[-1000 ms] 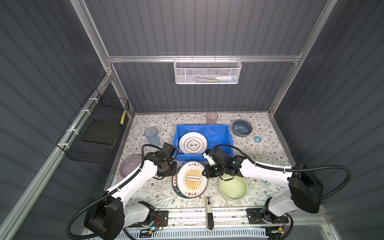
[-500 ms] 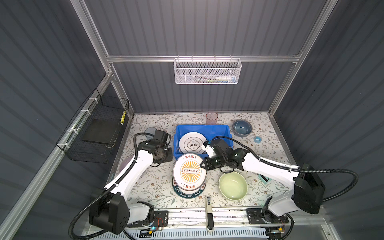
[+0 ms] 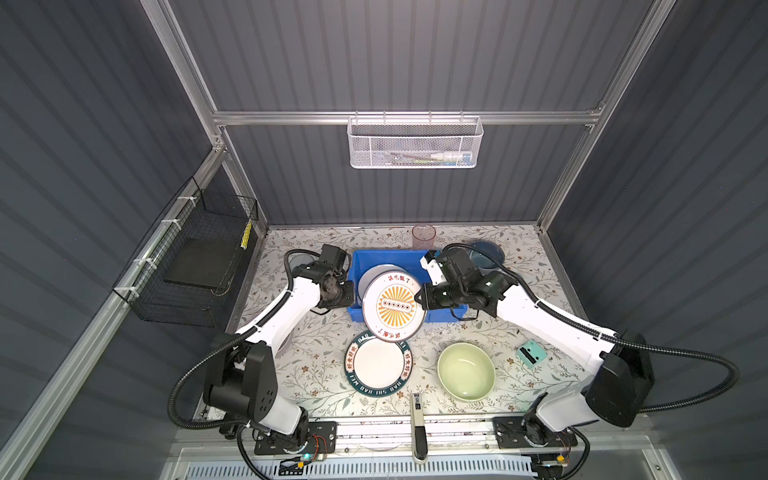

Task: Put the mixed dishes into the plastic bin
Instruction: 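Lift the orange-sunburst plate with the right gripper toward the blue bin, then lower the orange-sunburst plate into the bin and open the right gripper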

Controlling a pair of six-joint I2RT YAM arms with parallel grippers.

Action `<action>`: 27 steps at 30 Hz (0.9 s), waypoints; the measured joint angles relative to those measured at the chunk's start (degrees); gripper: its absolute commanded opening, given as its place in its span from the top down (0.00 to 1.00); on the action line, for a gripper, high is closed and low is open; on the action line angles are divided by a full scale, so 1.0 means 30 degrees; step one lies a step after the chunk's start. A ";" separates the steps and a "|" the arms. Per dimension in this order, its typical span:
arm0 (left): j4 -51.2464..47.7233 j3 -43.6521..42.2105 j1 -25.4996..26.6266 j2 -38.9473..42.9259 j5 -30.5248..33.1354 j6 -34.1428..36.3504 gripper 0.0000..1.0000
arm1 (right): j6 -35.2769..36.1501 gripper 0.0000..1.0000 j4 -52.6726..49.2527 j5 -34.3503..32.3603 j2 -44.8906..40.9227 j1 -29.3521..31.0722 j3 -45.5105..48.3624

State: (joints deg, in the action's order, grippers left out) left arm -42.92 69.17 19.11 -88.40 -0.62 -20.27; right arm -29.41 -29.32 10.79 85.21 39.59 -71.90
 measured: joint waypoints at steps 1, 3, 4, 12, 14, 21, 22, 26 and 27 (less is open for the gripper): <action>0.0058 0.0117 -0.0029 -0.0197 0.0000 0.0080 0.68 | 0.0058 1.00 -0.0146 -0.0197 0.0000 -0.0233 -0.0146; 0.0211 0.0379 -0.0036 -0.0670 0.0000 0.0211 0.70 | 0.0182 1.00 -0.0386 -0.0561 0.0007 -0.0714 -0.0452; 0.0262 0.0466 -0.0036 -0.0860 0.0000 0.0270 0.71 | 0.0248 1.00 -0.0408 -0.0714 0.0015 -0.0896 -0.0568; 0.0335 0.0721 -0.0036 -0.1836 -0.0138 0.0503 0.75 | 0.0437 1.00 0.0175 -0.1202 0.2164 -0.2310 -0.2477; 0.0342 0.0721 -0.0036 -0.1938 -0.0153 0.0503 0.76 | 0.0372 1.00 0.0583 -0.1100 0.3075 -0.2535 -0.2820; 0.0379 0.0721 -0.0036 -0.2011 -0.0321 0.0495 0.78 | -0.0248 1.00 0.1902 -0.0452 0.6149 -0.2754 -0.3934; 0.0401 0.0721 -0.0036 -0.2011 -0.0328 0.0495 0.78 | -0.0379 1.00 0.2091 -0.0321 0.6426 -0.2754 -0.4029; 0.0423 0.0721 -0.0036 -0.2011 -0.0350 0.0495 0.79 | -0.0940 1.00 0.2798 0.0189 0.7176 -0.2754 -0.4073; 0.0430 0.0721 -0.0036 -0.2011 -0.0350 0.0495 0.79 | -0.1086 1.00 0.2965 0.0306 0.7329 -0.2754 -0.4073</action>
State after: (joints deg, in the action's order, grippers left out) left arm -41.63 71.33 19.00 -94.43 -1.67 -18.79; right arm -32.67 -20.43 11.70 107.20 31.33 -84.12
